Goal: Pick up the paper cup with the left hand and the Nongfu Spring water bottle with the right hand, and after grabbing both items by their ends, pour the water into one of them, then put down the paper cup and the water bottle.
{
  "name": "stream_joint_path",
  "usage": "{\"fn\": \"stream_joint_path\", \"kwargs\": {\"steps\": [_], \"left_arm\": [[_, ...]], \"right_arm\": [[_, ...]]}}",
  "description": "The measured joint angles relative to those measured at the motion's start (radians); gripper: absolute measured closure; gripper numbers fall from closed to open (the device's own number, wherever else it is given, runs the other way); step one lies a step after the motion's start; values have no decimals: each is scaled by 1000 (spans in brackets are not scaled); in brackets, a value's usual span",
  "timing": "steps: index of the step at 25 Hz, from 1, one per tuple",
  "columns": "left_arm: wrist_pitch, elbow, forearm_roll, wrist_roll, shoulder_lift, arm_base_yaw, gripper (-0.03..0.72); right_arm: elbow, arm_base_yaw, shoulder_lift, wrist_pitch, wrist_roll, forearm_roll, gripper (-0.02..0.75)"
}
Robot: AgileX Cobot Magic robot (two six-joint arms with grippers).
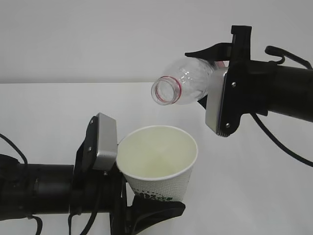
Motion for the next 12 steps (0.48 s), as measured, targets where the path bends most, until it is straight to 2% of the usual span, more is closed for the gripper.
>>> {"fn": "stream_joint_path", "kwargs": {"steps": [12], "left_arm": [[0, 0, -1, 8, 0, 0, 172]], "right_arm": [[0, 0, 0, -52, -58, 36, 262]]}}
